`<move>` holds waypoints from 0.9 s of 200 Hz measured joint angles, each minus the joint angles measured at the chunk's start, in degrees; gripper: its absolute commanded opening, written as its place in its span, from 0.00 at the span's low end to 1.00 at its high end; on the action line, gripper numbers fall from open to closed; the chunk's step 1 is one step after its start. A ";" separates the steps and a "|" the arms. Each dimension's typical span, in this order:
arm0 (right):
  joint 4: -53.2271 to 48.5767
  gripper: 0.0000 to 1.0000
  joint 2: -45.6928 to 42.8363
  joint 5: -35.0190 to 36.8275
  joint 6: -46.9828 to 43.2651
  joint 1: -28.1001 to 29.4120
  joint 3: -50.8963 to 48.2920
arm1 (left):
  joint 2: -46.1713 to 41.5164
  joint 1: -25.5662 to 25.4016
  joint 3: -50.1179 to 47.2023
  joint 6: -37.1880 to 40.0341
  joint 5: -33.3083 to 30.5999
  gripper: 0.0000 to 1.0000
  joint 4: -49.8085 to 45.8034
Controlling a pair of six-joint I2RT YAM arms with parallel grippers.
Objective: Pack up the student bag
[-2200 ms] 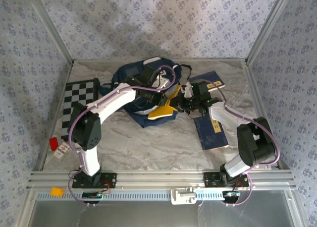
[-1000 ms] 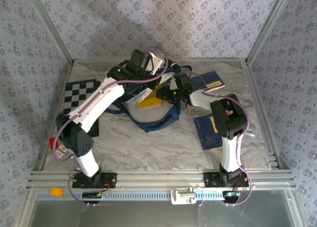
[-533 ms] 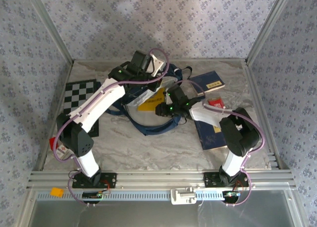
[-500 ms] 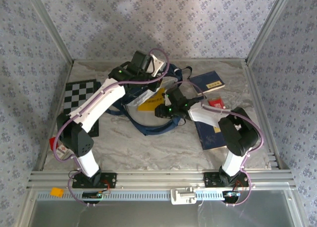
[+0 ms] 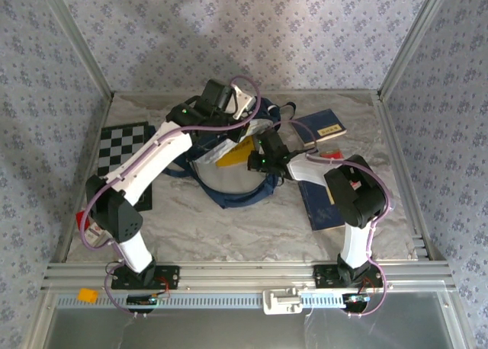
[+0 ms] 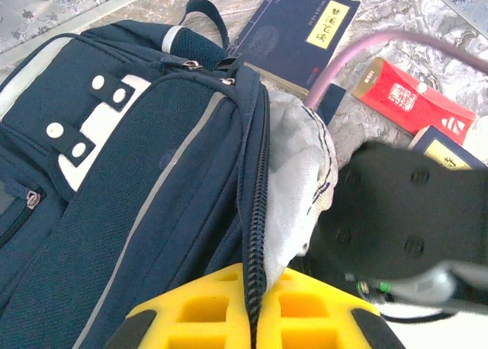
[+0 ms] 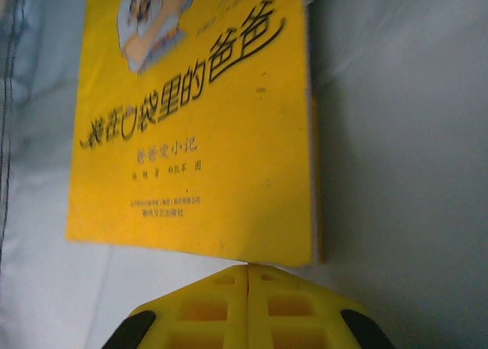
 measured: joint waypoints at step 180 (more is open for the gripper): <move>-37.35 0.56 -38.60 0.48 0.31 -18.84 -15.21 | -4.50 -6.64 -21.55 -14.78 -1.07 0.37 6.14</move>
